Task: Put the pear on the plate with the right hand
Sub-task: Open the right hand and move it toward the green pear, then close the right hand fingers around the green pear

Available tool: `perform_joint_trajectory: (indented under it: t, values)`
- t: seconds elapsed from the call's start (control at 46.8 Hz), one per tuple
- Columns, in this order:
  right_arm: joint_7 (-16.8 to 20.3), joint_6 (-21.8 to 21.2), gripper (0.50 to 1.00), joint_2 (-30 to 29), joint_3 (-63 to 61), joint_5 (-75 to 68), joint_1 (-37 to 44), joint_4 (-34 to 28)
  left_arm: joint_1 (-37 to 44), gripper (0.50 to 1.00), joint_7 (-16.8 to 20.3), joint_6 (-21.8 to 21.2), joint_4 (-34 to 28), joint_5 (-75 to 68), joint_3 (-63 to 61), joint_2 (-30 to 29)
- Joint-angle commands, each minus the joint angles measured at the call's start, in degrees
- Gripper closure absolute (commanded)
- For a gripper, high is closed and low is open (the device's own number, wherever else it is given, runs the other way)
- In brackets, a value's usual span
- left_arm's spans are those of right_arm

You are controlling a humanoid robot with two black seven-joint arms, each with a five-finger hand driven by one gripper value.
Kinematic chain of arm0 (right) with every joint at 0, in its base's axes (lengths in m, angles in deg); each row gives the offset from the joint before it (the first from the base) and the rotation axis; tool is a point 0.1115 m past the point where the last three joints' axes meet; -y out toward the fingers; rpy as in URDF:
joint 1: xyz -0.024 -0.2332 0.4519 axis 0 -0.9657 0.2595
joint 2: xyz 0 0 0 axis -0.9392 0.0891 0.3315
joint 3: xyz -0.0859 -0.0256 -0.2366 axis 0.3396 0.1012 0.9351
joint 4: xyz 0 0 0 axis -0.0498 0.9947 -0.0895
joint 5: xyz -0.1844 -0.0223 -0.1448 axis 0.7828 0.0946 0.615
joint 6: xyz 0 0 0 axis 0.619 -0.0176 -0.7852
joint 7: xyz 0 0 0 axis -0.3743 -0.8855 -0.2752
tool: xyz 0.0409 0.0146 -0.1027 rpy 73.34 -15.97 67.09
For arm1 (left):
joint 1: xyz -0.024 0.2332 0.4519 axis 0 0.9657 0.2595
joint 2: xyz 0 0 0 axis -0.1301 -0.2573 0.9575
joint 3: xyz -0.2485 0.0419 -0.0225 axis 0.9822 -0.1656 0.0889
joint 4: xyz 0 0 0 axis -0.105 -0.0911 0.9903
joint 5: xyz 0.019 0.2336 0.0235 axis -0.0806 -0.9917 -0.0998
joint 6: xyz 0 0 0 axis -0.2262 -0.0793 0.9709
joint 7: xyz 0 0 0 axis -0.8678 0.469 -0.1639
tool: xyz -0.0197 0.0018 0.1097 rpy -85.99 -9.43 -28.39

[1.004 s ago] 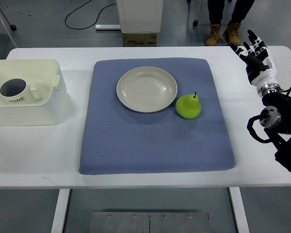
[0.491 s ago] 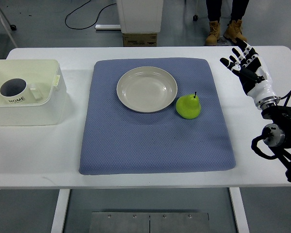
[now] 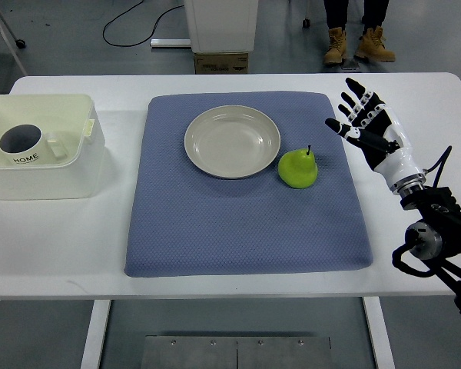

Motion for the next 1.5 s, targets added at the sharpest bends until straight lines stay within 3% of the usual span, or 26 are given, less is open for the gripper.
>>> perform_joint_trajectory:
  t: [0.0,0.278,0.641,1.261,1.474]
  values:
    - [-0.28,0.01,0.500,0.11,1.33,0.16,-0.09,-0.39,0.00,0.500,-0.06,0.04,0.01,0.00,0.00,0.00]
    - [-0.28,1.15,0.500,-0.68,3.70,1.30,-0.18,0.75,0.00,0.500,0.02,-0.05,0.01,0.00,0.00,0.00]
    - [-0.28,6.07,0.500,-1.83,7.04,1.39,-0.18,4.00,0.00,0.500,0.02,0.04,0.01,0.00,0.00,0.00]
    - [-0.28,6.07,0.500,-3.76,11.00,1.39,-0.09,4.18,-0.09,0.500,0.02,-0.05,0.01,0.00,0.00,0.00]
    - [-0.28,8.80,0.504,-5.08,11.09,1.74,-0.09,5.23,0.00,0.500,0.02,0.04,0.01,0.00,0.00,0.00]
